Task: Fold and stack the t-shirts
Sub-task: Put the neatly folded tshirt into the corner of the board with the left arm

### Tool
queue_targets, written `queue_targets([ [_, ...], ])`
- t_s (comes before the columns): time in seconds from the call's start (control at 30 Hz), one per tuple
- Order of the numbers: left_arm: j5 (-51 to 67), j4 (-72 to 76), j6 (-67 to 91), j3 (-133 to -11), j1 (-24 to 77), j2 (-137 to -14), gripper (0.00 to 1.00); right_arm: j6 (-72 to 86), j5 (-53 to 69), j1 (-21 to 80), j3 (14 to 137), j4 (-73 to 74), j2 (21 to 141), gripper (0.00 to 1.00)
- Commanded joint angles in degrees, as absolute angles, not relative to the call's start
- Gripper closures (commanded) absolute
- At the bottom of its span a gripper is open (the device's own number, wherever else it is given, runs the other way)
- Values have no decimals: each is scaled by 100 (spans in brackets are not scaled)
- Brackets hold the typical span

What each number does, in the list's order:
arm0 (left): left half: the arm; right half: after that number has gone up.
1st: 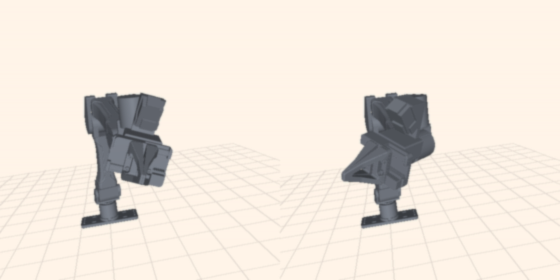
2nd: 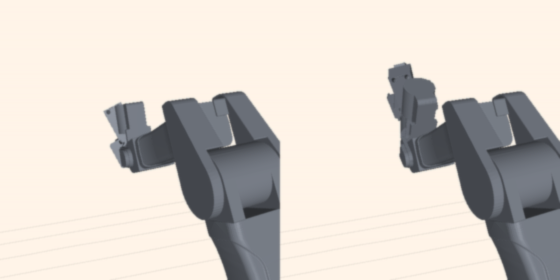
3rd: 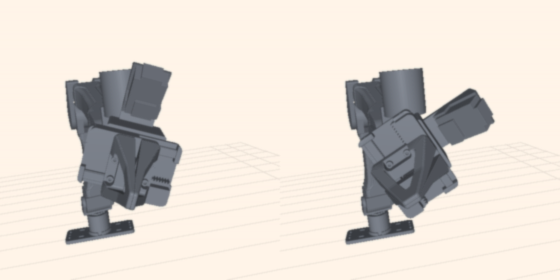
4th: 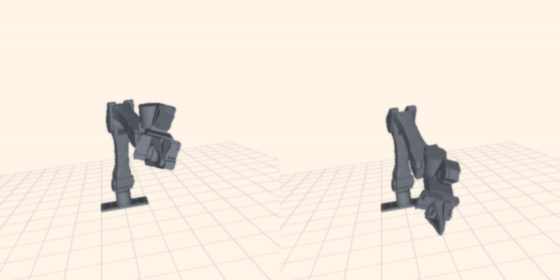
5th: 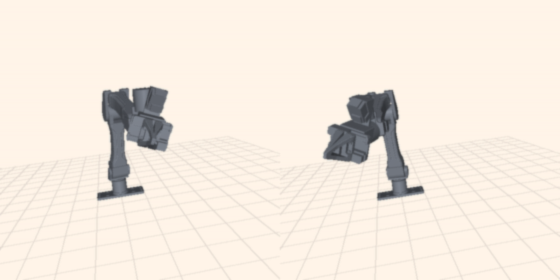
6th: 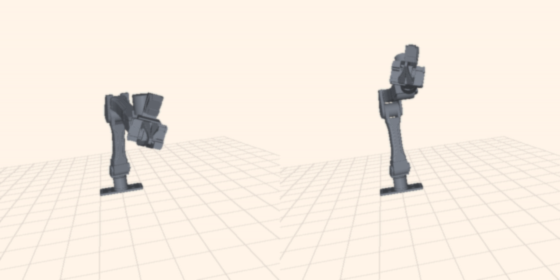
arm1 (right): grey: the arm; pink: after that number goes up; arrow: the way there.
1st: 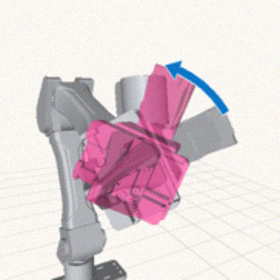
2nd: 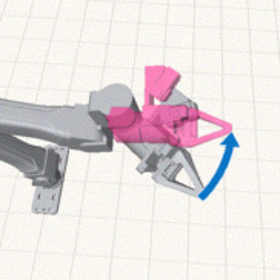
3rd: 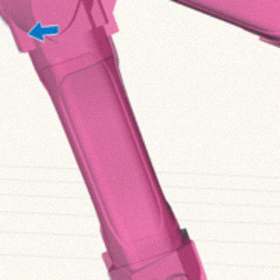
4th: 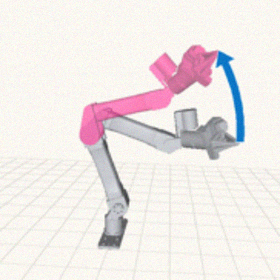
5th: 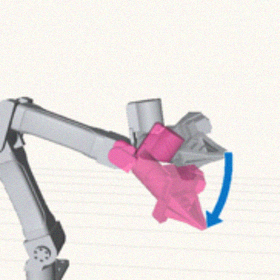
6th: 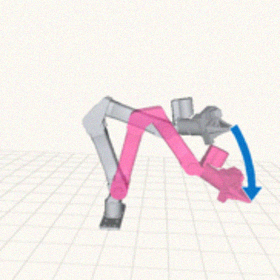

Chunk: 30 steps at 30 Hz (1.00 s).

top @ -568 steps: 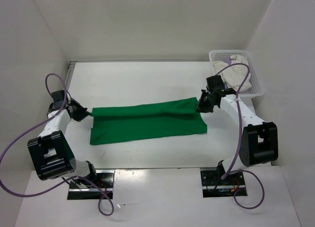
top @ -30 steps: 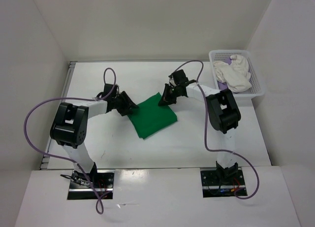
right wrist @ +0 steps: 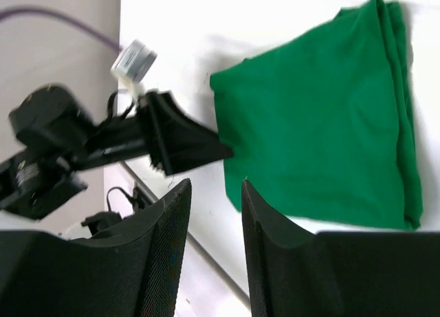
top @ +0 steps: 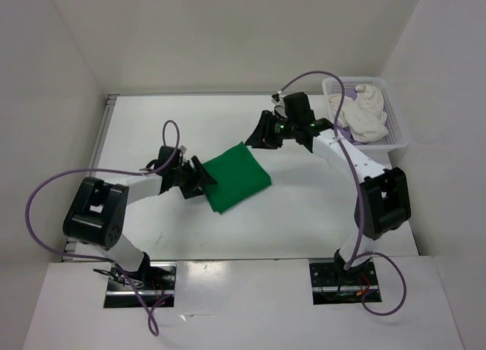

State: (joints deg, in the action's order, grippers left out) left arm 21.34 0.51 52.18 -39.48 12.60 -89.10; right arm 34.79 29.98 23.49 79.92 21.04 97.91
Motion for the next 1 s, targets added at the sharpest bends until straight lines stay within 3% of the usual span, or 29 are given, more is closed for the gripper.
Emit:
queue_targets([
  [0.0,2118,351,5238,-4069,1519,-9491,23,3418,2900,2399,7473,2171,9186,59],
  [0.03,2118,352,5290,-4209,1581,-9745,40,3419,2900,2399,7384,2171,9080,59],
  [0.1,2118,439,5439,-4359,1635,-9992,59,3419,2760,2338,7104,2171,8800,59],
  [0.13,2118,509,5493,-4455,1635,-10185,74,3419,2760,2268,6997,2171,8720,59],
  [0.27,2091,150,5362,-5850,1469,-10792,93,3419,2813,1979,6409,2171,8385,59],
  [0.43,2197,-280,5361,-7978,661,-11583,98,3472,2927,1635,5723,2171,7972,59],
  [0.7,2250,-843,4835,-9385,-1438,-12005,99,3296,2988,1477,5467,2426,7778,59],
  [0.77,2250,-844,4729,-9387,-1765,-12067,94,3296,3050,1477,5467,2426,7778,59],
  [0.8,2250,-844,4676,-9265,-1923,-12067,73,3296,3102,1477,5467,2426,7778,59],
  [0.87,2162,-670,4745,-8756,-2398,-11840,60,3296,3172,1477,5467,2426,7778,59],
  [0.9,2023,-320,4746,-8475,-2521,-11500,42,3296,3173,1477,5467,2426,7831,59],
  [0.93,1926,-369,4746,-8316,-2679,-11383,0,3244,3173,1477,5467,2487,7831,59],
  [0.97,1925,-369,4685,-8245,-2681,-11321,0,3243,3173,1477,5467,2487,7831,58],
])
